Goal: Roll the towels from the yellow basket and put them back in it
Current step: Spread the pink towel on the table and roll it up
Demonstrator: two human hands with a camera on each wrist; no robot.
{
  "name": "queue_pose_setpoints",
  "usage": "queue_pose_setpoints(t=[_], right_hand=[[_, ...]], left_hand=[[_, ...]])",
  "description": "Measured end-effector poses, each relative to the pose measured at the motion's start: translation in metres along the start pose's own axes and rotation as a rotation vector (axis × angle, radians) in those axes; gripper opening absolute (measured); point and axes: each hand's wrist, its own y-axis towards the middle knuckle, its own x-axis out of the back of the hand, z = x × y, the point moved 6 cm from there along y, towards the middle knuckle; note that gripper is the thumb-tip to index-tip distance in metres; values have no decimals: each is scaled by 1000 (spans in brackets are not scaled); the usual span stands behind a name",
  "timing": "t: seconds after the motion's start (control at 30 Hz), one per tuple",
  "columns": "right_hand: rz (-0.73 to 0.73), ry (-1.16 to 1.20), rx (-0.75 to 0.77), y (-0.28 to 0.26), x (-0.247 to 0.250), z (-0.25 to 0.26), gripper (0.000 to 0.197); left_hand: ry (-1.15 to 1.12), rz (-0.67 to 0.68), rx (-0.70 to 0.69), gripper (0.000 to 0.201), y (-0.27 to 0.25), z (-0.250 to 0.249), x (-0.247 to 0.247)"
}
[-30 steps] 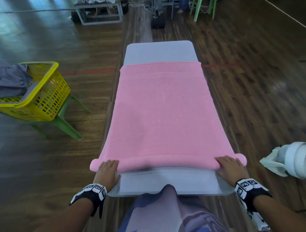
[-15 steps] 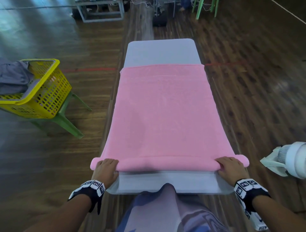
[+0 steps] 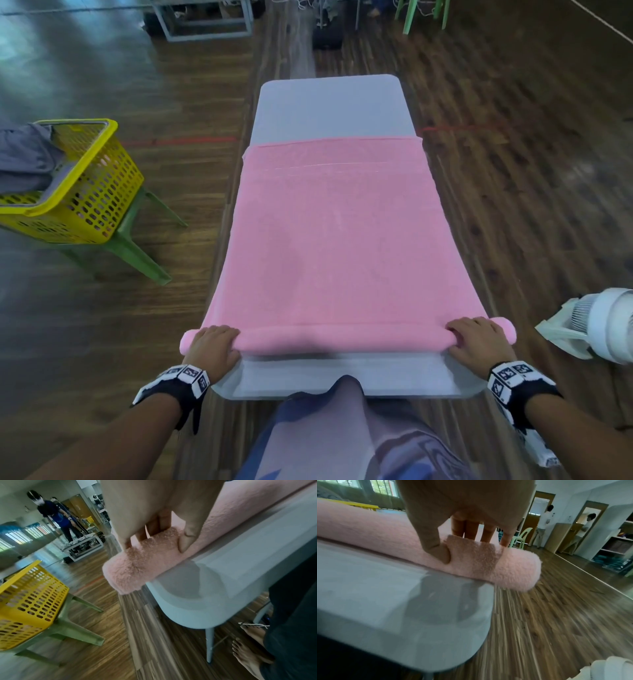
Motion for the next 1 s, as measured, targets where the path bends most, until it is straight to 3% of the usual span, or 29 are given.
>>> queue_pose_setpoints(t=[0.23, 0.3, 0.43, 0.63, 0.73, 0.9, 1.0], right_hand=[[-140, 113, 21, 19, 19, -14, 45], [-109, 107, 40, 6, 4, -14, 50], [-61, 13, -10, -2, -1, -17, 42], [-61, 73, -106, 26, 17, -30, 45], [50, 18, -112, 18, 0, -32, 57], [183, -87, -145, 21, 6, -33, 51], [102, -31, -166, 36, 25, -35, 47]], left_hand=[[-78, -116, 21, 47, 15, 6, 15], [-69, -89, 5, 50, 4, 7, 8], [16, -34, 7, 44, -2, 12, 1], [-38, -120, 46, 49, 23, 16, 17], [14, -19, 15, 60, 14, 19, -1], [140, 80, 61, 44, 20, 24, 1], [106, 22, 68, 44, 35, 23, 17]])
